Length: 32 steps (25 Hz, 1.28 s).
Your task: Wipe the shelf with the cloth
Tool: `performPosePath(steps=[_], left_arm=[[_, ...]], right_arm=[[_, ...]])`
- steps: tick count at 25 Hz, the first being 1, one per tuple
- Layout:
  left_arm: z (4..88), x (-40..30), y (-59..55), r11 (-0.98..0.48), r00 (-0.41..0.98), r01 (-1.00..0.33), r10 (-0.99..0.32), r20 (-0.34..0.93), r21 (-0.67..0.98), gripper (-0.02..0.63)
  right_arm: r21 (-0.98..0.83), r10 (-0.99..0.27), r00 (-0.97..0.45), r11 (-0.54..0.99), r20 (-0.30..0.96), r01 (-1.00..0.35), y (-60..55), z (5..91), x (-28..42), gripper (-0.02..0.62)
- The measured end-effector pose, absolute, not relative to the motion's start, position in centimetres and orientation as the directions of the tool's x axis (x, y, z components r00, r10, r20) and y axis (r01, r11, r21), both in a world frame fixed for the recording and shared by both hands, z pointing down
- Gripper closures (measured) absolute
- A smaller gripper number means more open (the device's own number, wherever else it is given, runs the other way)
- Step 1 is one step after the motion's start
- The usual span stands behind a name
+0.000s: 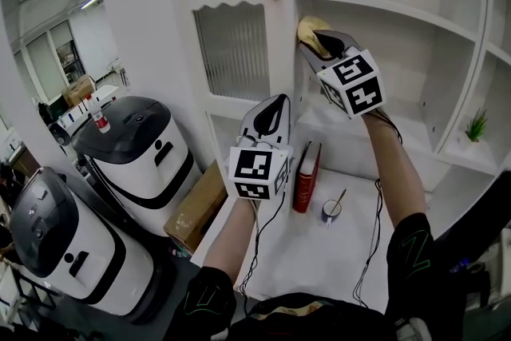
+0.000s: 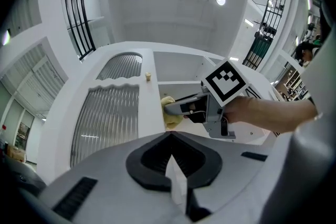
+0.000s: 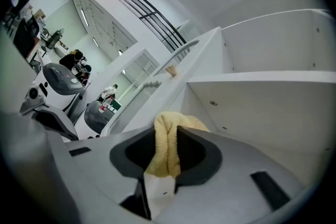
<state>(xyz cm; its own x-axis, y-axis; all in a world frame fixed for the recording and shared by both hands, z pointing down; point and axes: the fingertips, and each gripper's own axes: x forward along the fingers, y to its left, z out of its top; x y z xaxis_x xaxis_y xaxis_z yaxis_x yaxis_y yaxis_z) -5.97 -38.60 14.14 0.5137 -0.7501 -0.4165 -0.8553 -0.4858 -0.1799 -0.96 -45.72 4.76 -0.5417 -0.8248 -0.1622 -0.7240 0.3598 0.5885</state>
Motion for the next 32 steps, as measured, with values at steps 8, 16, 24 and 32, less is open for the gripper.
performPosePath(steps=[8,16,24,32], left_arm=[[14.2,-5.0,-38.6,-0.507,0.531,-0.844,-0.74,-0.412,-0.178,0.607],[15.1,-3.3,-38.4,-0.532,0.553,-0.829,-0.734,-0.393,-0.172,0.607],[16.3,-2.4,-38.5,-0.546,0.564,-0.822,-0.738,-0.371,-0.163,0.607],[17.3,-3.2,-39.0,-0.542,0.557,-0.827,-0.749,-0.358,-0.153,0.607]], right_arm=[[0.624,-0.809,-0.562,0.35,-0.175,-0.698,-43.1,5.3,-2.0,0.486],[0.637,-0.771,-0.611,0.382,-0.179,-0.67,-40.8,6.3,-2.9,0.485],[0.684,-0.641,-0.741,0.452,-0.198,-0.573,-36.6,6.9,-3.9,0.485],[0.561,-0.732,-0.624,0.406,-0.272,-0.721,-39.8,7.4,1.3,0.485]])
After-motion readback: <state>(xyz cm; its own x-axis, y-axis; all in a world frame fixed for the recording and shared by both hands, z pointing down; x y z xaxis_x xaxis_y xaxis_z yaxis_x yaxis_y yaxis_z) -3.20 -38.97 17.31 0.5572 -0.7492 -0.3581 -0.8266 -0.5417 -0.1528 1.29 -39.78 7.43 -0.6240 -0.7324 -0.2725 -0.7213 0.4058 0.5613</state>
